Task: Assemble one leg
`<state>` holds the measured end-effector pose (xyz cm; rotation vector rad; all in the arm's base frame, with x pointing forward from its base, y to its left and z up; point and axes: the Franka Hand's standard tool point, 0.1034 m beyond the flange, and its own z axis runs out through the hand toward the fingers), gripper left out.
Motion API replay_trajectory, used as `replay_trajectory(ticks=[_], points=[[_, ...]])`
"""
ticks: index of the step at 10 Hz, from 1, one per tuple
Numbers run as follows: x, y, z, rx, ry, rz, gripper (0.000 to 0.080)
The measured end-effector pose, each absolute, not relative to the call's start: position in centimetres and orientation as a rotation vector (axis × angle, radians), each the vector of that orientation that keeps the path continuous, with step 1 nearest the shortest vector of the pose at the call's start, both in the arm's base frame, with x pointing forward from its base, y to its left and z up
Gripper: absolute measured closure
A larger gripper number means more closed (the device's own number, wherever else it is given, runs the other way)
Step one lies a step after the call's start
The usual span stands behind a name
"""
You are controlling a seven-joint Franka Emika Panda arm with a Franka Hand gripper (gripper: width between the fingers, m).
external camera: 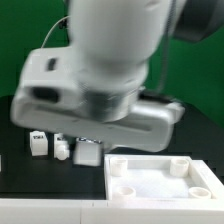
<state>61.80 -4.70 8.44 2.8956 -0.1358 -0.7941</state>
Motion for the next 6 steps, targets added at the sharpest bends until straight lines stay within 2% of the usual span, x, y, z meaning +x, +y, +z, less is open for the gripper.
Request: replay_trajectory(ticks=[2,3,4,6], points=[[63.6,-0.1,11.6,2.991,-0.208,-0.547,0.0518],[64.7,2.4,13.7,3.018,-0.229,-0.423,0.0518],[65.7,3.7,15.0,3.048,-0.224,-0.277,0.0518],[66.5,4.2,15.3,3.081,-0.206,-0.039,0.0518]])
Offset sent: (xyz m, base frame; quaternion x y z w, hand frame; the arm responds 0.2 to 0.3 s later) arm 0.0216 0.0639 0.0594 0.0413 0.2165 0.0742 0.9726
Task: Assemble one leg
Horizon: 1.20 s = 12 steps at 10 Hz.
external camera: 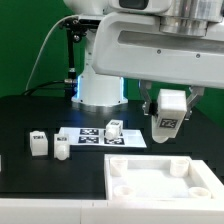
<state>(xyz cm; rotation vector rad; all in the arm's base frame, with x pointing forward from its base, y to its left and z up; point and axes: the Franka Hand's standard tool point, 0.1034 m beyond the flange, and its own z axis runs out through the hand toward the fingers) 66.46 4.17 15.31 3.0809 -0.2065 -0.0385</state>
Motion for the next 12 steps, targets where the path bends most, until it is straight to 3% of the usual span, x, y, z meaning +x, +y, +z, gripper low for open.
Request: replay_trajectory(ticks=[2,3,6,9,12], points=[[67.4,4.4,15.0,3.097,-0.198,0.169,0.0518],[67.3,4.4,13.8,3.097,-0.21,0.329,0.0518],[65.1,10.0,11.6,3.096,-0.31,0.714,0.0517],[64.6,11.2,10.8,3.055,-0.34,0.948,0.0517],[64.6,10.5,10.7,3.034,-0.253,0.926,0.0517]])
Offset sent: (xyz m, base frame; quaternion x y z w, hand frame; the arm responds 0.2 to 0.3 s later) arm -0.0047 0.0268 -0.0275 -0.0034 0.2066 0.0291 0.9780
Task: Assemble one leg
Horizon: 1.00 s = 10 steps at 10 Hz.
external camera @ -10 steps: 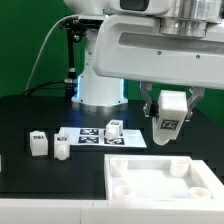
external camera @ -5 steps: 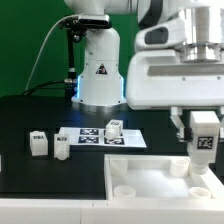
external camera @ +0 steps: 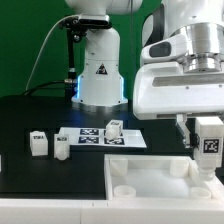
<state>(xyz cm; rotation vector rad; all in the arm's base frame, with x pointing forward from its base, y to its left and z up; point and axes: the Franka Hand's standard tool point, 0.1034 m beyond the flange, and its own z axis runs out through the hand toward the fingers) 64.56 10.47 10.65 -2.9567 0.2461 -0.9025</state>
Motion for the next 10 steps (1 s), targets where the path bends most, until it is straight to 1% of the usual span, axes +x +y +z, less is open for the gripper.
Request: replay_trajectory(ticks=[2,3,4,7,8,9,10], points=[[64.6,10.9,10.6,-3.002,0.184,-0.88,0.0517],[64.4,10.7,9.8,-3.016,0.175,-0.879,0.0517],[64.4,10.1,9.4,-3.009,0.198,-0.904,0.0517],[64.3,10.2,9.2,-3.015,0.186,-0.897,0.0517],[63.9,10.7,8.2,-3.016,0.161,-0.914,0.0517],[63.7,11.4,7.7,-3.017,0.151,-0.913,0.0517],[63.6,12.0,7.7,-3.01,0.15,-0.92,0.0517]])
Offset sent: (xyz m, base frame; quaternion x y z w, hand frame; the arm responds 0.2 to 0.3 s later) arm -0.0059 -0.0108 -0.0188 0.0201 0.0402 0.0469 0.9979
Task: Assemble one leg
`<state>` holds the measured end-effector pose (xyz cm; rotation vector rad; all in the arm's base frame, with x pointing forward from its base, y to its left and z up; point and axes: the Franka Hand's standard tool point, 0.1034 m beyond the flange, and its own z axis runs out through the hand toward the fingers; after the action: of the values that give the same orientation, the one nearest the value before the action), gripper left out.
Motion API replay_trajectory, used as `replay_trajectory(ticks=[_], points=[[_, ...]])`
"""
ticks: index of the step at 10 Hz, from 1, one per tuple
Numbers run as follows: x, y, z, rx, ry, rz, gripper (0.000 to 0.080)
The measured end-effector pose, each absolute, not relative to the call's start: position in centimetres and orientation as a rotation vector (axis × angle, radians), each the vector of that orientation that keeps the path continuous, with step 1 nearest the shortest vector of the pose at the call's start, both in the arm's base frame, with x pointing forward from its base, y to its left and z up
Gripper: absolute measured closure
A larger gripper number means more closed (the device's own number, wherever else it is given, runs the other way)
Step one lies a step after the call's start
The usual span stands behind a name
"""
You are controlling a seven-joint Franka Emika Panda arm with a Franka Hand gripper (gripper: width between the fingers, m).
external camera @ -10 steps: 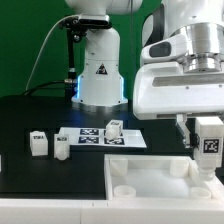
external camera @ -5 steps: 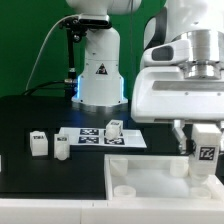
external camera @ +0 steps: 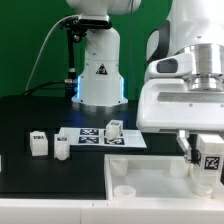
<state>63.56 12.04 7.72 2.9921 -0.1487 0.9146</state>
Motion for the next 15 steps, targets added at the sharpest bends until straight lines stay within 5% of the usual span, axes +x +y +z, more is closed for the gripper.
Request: replay_trajectory(ticks=[6,15], points=[[62.7,13.8,7.7,2.989,-0.13,0.951,0.0517],[62.9,11.1,7.4,2.958,-0.082,0.933,0.0517]])
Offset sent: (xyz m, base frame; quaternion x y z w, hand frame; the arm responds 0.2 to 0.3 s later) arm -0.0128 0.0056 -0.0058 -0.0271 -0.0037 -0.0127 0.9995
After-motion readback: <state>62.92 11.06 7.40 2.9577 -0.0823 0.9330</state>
